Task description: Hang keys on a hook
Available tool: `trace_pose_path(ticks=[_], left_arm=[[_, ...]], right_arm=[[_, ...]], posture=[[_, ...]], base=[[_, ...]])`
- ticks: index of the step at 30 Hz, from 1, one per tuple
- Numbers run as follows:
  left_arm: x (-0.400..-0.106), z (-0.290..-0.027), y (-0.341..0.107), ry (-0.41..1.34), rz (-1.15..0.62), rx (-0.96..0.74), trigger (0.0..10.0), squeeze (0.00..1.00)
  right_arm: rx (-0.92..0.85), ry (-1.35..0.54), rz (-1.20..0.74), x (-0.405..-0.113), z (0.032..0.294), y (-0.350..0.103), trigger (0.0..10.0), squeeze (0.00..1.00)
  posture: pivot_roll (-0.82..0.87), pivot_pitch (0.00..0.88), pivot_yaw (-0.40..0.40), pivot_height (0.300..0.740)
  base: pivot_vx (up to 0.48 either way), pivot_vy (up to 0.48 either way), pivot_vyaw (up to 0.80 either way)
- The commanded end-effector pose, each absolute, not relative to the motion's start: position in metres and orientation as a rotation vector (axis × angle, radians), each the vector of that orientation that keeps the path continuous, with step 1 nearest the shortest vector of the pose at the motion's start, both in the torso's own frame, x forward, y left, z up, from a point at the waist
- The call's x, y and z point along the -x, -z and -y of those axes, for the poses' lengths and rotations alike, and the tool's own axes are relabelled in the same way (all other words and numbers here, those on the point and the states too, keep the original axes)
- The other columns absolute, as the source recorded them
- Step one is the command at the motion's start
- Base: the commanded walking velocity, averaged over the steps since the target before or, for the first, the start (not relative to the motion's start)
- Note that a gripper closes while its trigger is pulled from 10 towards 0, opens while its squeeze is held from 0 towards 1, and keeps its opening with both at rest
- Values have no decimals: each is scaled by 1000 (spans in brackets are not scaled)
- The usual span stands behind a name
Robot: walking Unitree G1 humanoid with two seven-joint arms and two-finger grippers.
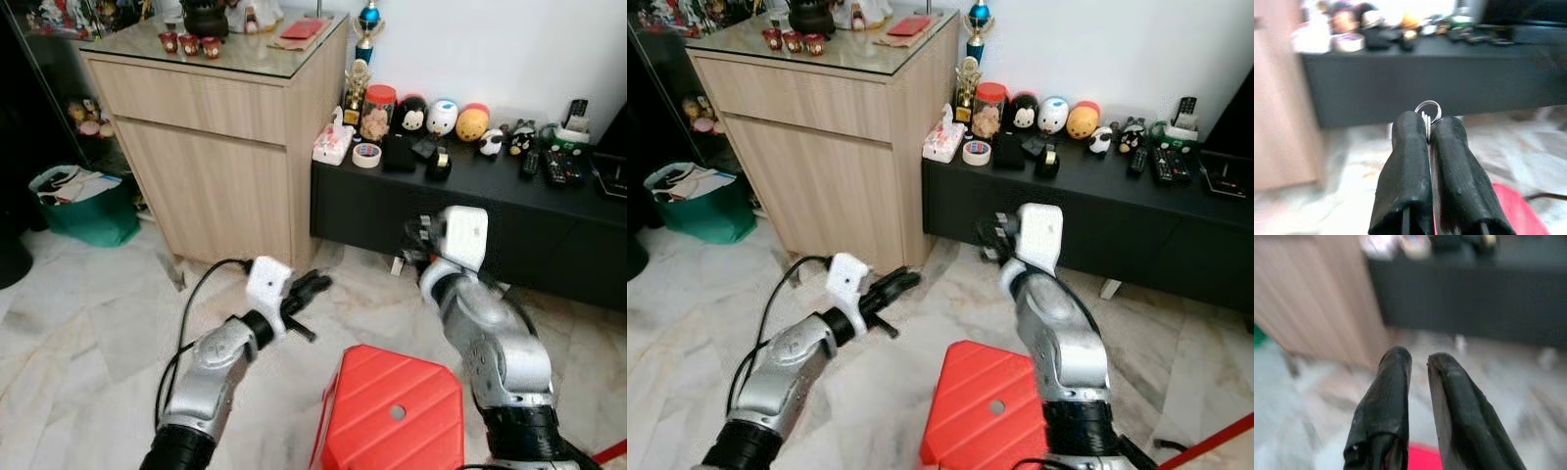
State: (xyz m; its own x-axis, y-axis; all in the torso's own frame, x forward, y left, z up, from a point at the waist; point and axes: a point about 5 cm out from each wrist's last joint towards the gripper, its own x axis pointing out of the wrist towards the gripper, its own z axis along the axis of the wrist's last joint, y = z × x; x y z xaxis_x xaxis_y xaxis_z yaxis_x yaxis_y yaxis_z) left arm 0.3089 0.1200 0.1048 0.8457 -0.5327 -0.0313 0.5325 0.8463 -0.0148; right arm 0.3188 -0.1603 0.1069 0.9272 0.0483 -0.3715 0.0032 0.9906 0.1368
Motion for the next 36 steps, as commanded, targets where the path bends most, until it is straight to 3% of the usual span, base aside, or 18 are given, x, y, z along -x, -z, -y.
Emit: trace_pose_path(ticks=[1,10,18,27,36], left_arm=[[-313,-134,-100,469,-40,-12,10000,0],[-295,-198,-38,179,-286,-129,10000,0],[-261,-229,10,20,-530,-200,10000,0],[-210,-239,56,-121,-791,-166,10000,0],[-181,-232,75,-135,-892,-135,10000,0]], right_arm=[[-121,11,-468,-312,173,-73,10000,0],[-67,-25,-734,-266,177,21,10000,0],[-61,5,-862,-228,176,58,10000,0],[-55,77,-946,-194,186,79,10000,0],[-28,70,-993,-172,192,89,10000,0]], posture=[[27,1,-39,740],[19,0,-26,740],[26,0,-16,740],[2,0,-23,740],[12,0,-38,740]], base=[[0,0,0],[0,0,0],[0,0,0],[0,0,0],[0,0,0]])
